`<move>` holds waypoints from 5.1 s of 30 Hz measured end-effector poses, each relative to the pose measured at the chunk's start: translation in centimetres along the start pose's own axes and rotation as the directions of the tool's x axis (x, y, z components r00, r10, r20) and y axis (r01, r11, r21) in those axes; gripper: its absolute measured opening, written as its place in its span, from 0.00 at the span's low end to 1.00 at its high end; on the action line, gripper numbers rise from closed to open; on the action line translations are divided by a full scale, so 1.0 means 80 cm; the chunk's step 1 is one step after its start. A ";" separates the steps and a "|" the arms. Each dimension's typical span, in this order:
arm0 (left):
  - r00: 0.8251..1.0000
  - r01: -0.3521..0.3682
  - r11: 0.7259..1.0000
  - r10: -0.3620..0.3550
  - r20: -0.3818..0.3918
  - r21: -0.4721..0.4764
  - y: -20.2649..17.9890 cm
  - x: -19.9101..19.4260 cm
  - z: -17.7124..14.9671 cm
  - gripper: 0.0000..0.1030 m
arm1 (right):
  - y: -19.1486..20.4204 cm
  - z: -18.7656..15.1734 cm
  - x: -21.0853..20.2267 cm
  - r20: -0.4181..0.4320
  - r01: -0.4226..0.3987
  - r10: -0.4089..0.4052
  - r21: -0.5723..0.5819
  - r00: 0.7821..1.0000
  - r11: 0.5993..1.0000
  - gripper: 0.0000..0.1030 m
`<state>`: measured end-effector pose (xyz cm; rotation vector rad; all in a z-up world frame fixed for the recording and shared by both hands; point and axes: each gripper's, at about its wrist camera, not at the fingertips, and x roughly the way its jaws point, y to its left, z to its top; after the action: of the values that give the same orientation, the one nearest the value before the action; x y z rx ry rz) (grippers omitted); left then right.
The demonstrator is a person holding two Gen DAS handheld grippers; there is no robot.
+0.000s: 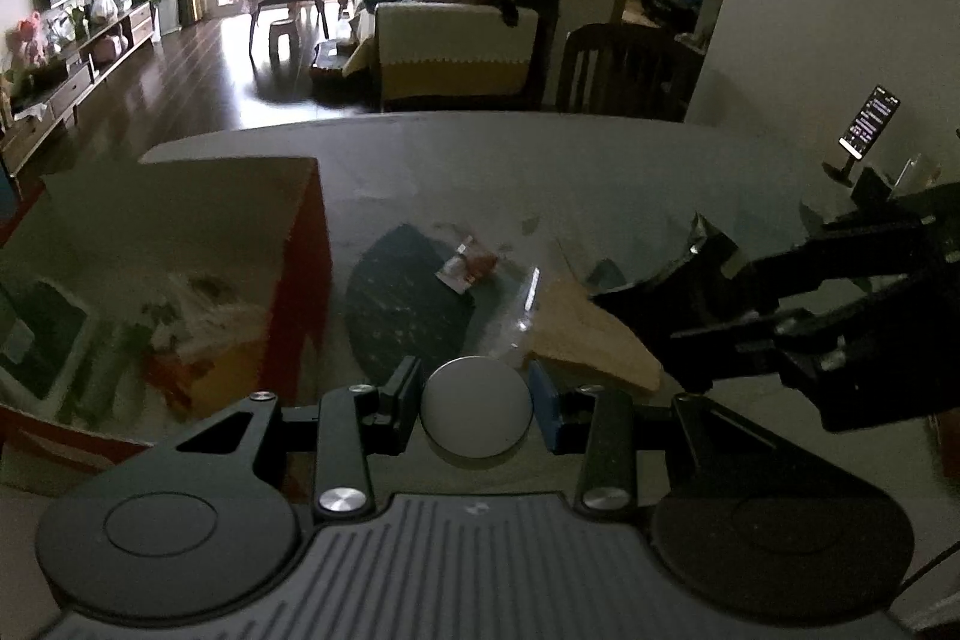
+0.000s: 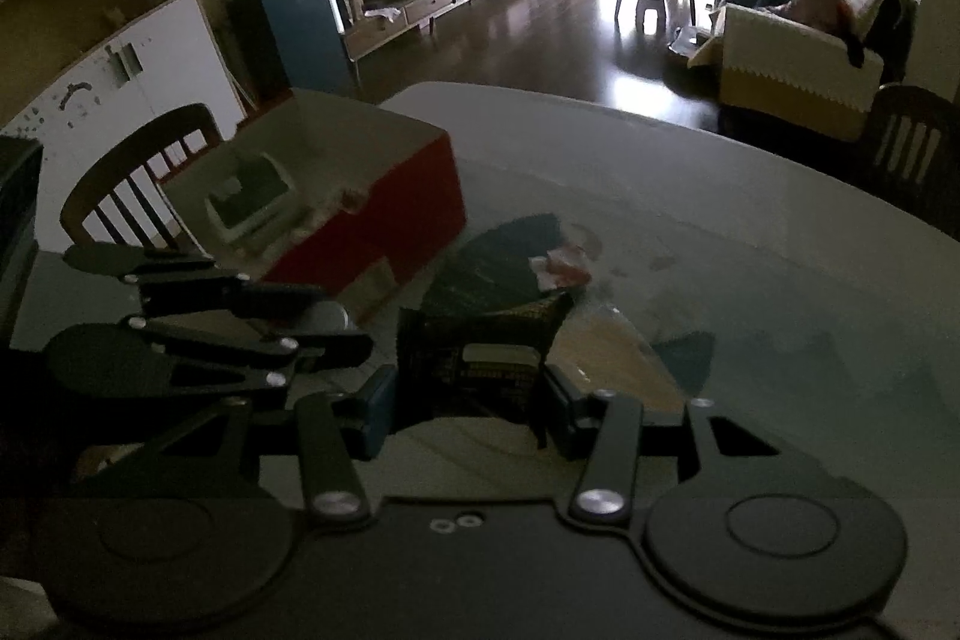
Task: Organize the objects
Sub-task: 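Carry black packet in right tool and white disc in left tool into box, then open left tool to drop white disc while right tool releases black packet, then withdraw both tools from the box back over the table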
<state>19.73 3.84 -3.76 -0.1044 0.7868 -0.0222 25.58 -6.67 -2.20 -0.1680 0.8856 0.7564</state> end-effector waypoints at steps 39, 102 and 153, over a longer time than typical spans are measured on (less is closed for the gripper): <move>0.998 -0.055 0.997 0.055 -0.005 0.055 0.301 0.018 0.069 0.37 | 0.205 0.115 0.175 -0.046 0.040 -0.042 -0.026 0.998 0.999 0.48; 0.982 0.006 0.998 0.006 -0.190 0.064 0.321 0.067 0.090 0.59 | 0.211 0.130 0.191 -0.105 -0.017 0.019 0.023 0.994 1.000 0.65; 0.997 0.018 1.000 -0.018 -0.076 -0.002 0.052 0.032 0.050 0.98 | 0.006 -0.007 0.036 -0.014 0.049 -0.051 -0.114 0.999 0.992 0.83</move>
<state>24.30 8.16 -3.16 -0.1127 0.8621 -0.0430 26.03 -5.04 -4.68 -0.2970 0.8517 0.7596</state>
